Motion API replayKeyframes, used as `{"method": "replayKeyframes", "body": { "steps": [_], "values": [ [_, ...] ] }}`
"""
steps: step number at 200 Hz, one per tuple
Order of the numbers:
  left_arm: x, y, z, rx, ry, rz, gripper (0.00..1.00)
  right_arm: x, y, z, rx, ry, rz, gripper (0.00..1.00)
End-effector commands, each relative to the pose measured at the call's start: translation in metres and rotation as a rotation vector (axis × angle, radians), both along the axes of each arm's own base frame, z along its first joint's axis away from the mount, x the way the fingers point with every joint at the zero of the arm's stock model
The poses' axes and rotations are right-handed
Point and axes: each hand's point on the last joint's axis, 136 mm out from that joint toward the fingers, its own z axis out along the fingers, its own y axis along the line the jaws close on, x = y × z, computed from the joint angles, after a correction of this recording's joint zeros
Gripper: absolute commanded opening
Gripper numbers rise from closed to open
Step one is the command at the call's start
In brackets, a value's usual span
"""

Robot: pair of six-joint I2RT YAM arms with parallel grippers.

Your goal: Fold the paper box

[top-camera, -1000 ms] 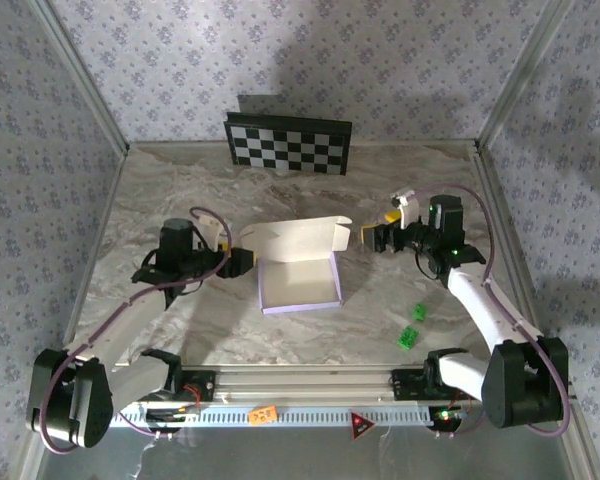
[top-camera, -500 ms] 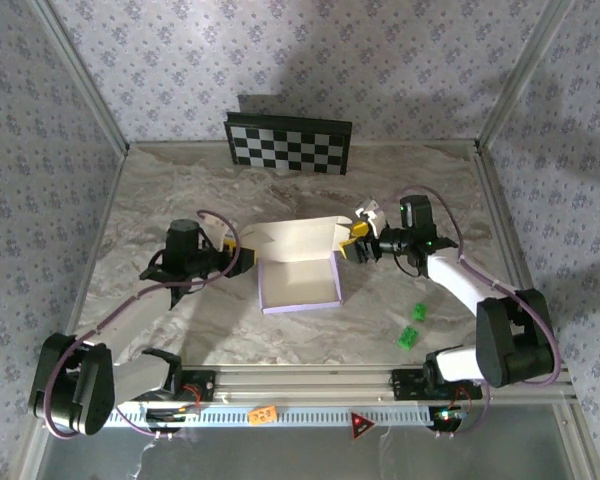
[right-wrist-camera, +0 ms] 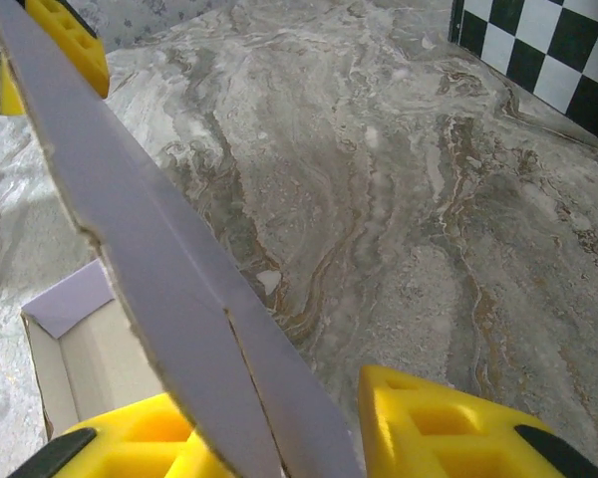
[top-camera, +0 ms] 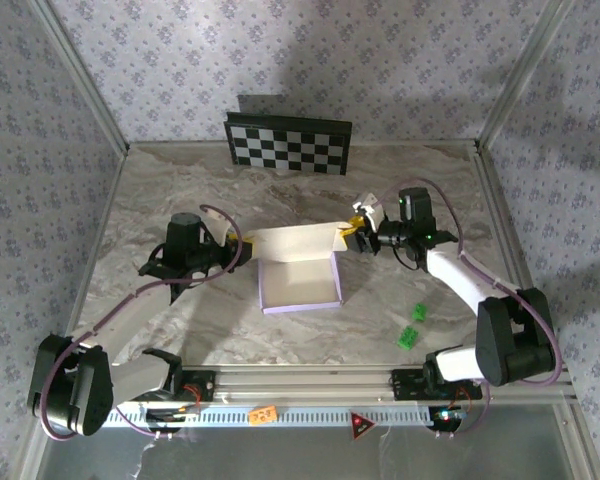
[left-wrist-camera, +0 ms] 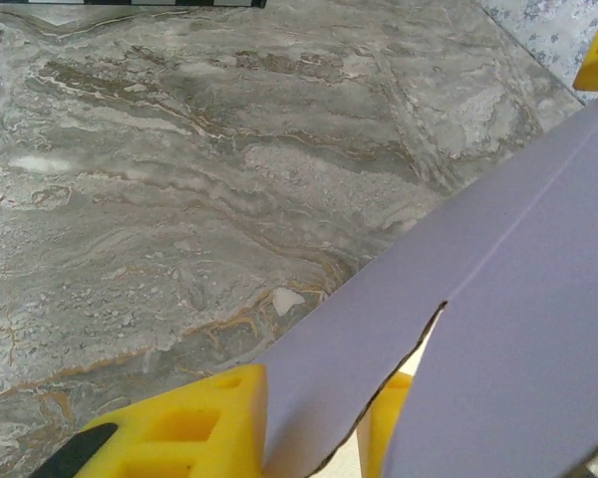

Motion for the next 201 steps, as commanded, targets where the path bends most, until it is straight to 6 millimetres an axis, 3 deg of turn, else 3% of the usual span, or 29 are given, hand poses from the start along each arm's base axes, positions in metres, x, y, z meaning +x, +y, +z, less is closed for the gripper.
{"method": "replayKeyframes", "body": {
  "steps": [1, 89, 98, 141, 175, 201],
  "values": [
    [0.001, -0.001, 0.019, 0.007, -0.047, -0.008, 0.26, 0.001, 0.003, 0.0, -0.035, 0.002, 0.011, 0.32],
    [0.004, -0.003, 0.028, 0.015, -0.065, 0.01, 0.12, 0.004, 0.005, 0.006, -0.077, 0.006, -0.073, 0.06],
    [0.006, -0.003, 0.031, 0.013, -0.069, 0.018, 0.11, 0.009, 0.003, 0.008, -0.077, 0.019, -0.125, 0.0],
    [0.019, -0.005, 0.041, 0.007, -0.086, 0.082, 0.09, 0.024, 0.004, 0.02, -0.031, 0.084, -0.362, 0.0],
    [0.043, -0.002, 0.056, -0.06, -0.094, 0.203, 0.08, 0.039, 0.001, 0.025, -0.014, 0.128, -0.636, 0.0],
    [0.059, -0.011, 0.064, -0.117, -0.078, 0.236, 0.08, 0.046, -0.003, 0.035, 0.063, 0.133, -0.841, 0.0]
  ]
}}
